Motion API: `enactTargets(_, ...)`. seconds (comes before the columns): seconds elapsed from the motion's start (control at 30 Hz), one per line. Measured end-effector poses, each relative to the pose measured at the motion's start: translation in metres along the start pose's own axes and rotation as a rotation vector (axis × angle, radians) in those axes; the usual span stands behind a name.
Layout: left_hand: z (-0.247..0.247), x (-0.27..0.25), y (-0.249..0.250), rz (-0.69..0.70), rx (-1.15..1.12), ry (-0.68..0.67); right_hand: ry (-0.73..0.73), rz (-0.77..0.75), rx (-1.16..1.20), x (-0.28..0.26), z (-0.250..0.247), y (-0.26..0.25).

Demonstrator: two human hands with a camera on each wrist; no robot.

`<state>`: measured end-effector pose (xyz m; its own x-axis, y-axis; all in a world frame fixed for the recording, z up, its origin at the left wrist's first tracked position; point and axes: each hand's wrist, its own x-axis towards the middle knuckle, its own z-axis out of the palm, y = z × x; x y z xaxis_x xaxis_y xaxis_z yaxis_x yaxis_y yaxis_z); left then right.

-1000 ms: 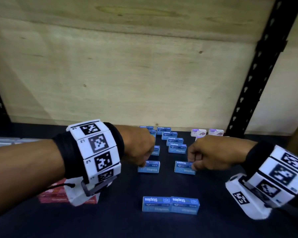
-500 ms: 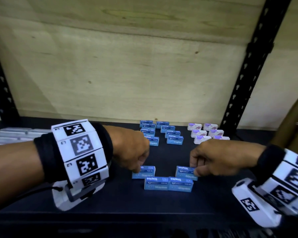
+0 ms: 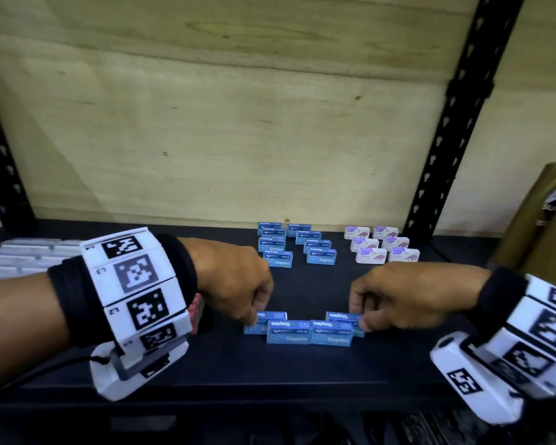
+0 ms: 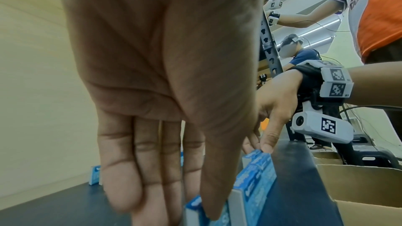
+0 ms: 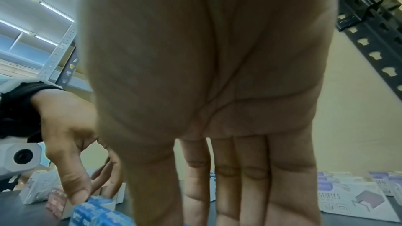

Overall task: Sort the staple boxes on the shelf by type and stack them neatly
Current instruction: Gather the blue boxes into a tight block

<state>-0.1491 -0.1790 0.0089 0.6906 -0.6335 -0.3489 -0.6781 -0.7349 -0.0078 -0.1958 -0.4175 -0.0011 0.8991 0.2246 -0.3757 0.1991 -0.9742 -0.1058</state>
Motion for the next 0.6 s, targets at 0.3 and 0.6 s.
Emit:
enactTargets(0.3, 0.005, -0.004, 0.014, -0.032, -0.005, -0.049, 0.001, 0.016, -0.076, -0.005, 0.001, -0.018)
enactTargets(0.6, 0.006, 0.004, 0.029, -0.033, 0.029, -0.016, 0.043, -0.058, -0.146, 0.007, 0.008, -0.03)
